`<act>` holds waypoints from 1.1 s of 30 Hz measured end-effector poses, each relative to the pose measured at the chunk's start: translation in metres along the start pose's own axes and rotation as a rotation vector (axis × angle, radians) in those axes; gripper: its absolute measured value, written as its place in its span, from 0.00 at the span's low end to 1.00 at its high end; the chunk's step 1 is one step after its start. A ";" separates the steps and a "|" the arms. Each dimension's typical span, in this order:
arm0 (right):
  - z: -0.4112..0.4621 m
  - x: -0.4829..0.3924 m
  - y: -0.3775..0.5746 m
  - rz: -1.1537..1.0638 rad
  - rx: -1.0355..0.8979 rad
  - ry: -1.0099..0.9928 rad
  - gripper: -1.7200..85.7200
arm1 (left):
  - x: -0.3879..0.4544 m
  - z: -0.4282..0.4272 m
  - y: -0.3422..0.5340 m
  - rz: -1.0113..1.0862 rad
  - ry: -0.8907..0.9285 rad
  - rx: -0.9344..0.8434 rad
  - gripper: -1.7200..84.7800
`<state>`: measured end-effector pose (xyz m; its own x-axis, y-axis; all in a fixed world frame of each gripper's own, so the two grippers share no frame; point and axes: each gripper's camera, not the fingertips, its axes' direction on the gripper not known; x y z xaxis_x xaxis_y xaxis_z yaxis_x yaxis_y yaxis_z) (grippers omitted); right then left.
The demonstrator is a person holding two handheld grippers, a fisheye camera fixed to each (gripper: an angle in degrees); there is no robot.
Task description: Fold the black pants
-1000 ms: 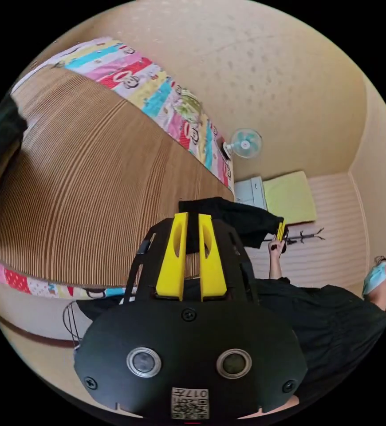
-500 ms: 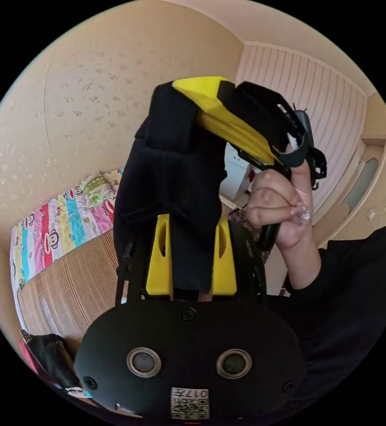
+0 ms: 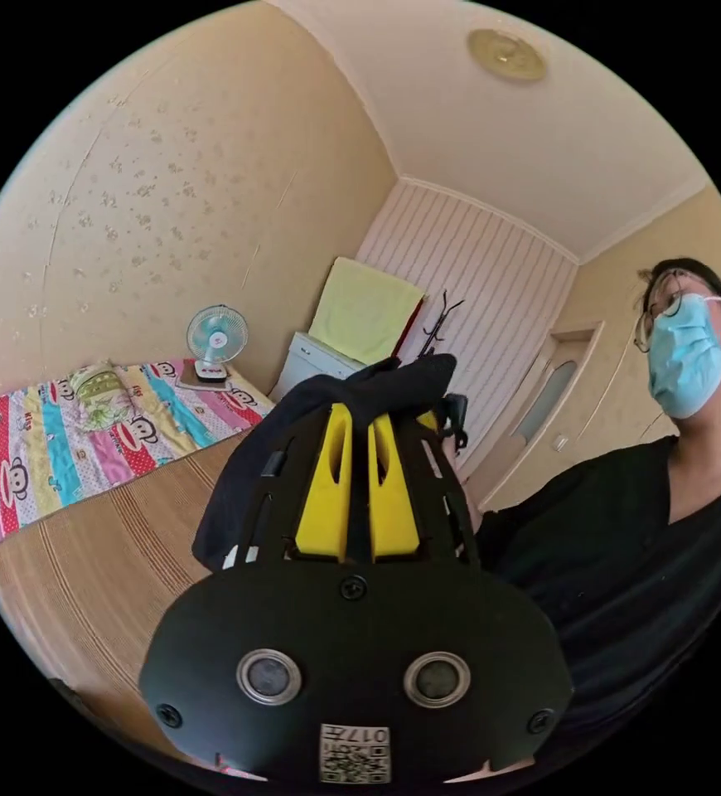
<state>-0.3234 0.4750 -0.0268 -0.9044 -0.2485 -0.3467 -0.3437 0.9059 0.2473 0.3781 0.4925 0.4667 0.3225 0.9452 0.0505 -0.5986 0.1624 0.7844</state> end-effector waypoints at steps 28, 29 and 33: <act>0.136 -0.008 0.225 -0.396 0.143 0.323 0.07 | -0.028 -0.081 -0.030 0.113 0.377 0.274 0.06; 0.138 -0.003 0.216 -0.379 0.154 0.320 0.06 | -0.036 -0.079 -0.022 0.093 0.362 0.244 0.06; 0.162 -0.019 0.205 -0.365 0.238 0.532 0.06 | -0.047 -0.047 0.009 0.011 0.109 0.121 0.06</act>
<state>-0.3359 0.7209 -0.1167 -0.7632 -0.6316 0.1367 -0.6402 0.7677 -0.0271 0.3229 0.4629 0.4424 0.2308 0.9730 -0.0028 -0.5065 0.1226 0.8535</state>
